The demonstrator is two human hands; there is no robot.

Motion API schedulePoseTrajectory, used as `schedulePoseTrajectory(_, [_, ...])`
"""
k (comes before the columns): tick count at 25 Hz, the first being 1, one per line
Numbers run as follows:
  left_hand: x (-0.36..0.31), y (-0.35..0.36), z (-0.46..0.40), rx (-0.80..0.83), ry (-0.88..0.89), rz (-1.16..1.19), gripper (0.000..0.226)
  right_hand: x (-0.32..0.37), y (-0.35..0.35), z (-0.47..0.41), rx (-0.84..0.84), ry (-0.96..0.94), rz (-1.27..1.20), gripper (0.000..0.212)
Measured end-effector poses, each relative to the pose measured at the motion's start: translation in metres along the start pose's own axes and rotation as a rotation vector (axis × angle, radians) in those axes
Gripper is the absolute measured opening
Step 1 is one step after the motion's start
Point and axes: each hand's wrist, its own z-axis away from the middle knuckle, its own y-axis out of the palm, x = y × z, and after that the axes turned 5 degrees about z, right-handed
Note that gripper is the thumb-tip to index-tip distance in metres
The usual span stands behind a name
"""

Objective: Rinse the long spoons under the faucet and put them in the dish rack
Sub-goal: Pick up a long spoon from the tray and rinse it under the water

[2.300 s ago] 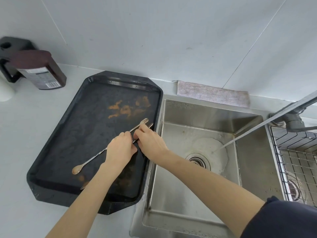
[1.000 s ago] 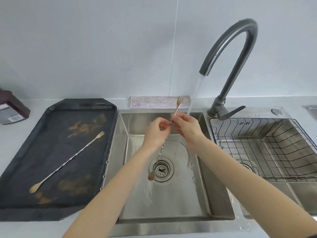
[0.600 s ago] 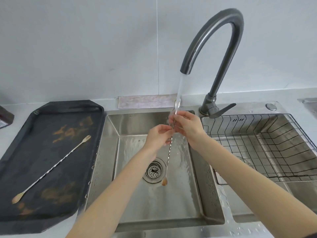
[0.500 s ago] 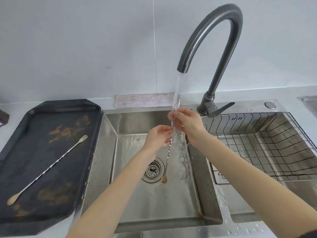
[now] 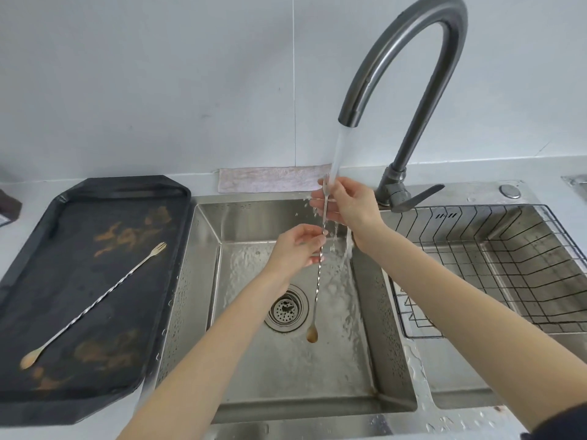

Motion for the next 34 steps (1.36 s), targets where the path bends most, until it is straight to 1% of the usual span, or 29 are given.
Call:
schedulePoseTrajectory(2, [0.0,-0.001,0.002,0.004,-0.004,0.007,0.008,-0.003,0.0,0.0,0.024,-0.016,0.007,0.019])
schedulePoseTrajectory(4, [0.0,-0.002,0.004,0.009,0.0,0.01,0.011,-0.003,-0.001,0.001,0.03,-0.026,-0.001,0.02])
schedulePoseTrajectory(8, [-0.001,-0.003,0.006,0.023,0.006,0.003,0.017,0.003,0.002,-0.001,-0.022,-0.018,0.01,0.006])
schedulePoseTrajectory(10, [-0.002,-0.004,0.007,0.043,-0.006,0.023,0.017,0.005,0.003,-0.003,-0.027,-0.018,0.027,0.013])
schedulePoseTrajectory(12, [-0.004,-0.006,0.007,0.054,-0.012,0.035,0.013,0.006,0.003,-0.003,0.009,-0.013,-0.008,0.016])
schedulePoseTrajectory(13, [-0.004,-0.007,0.007,0.055,-0.013,0.033,0.013,0.006,0.003,-0.002,0.037,-0.013,-0.042,0.013])
schedulePoseTrajectory(15, [-0.005,-0.008,0.005,0.064,-0.023,0.014,0.022,0.006,0.001,-0.001,0.073,-0.029,-0.079,0.004])
schedulePoseTrajectory(16, [-0.006,-0.007,0.005,0.074,-0.029,0.004,0.025,0.006,0.0,0.0,0.069,-0.036,-0.091,0.004])
schedulePoseTrajectory(21, [-0.011,-0.002,0.006,0.105,-0.03,-0.041,0.028,0.005,-0.002,-0.005,0.002,-0.069,-0.12,0.014])
schedulePoseTrajectory(25, [-0.014,0.002,0.006,0.121,-0.028,-0.006,0.019,0.003,0.003,-0.002,0.006,-0.078,-0.119,0.033])
schedulePoseTrajectory(26, [-0.014,0.003,0.006,0.114,-0.025,-0.01,0.017,0.003,0.002,-0.001,0.018,-0.069,-0.099,0.039])
schedulePoseTrajectory(28, [-0.013,0.003,0.003,0.081,-0.03,-0.033,0.022,0.005,0.0,0.0,0.044,-0.047,-0.054,0.046])
schedulePoseTrajectory(31, [-0.016,0.005,0.001,0.031,-0.021,-0.057,0.026,0.003,-0.005,-0.001,0.076,-0.005,-0.011,0.05])
schedulePoseTrajectory(34, [-0.026,0.003,-0.002,-0.018,0.007,-0.025,0.026,-0.011,-0.013,0.0,0.121,0.044,0.136,0.051])
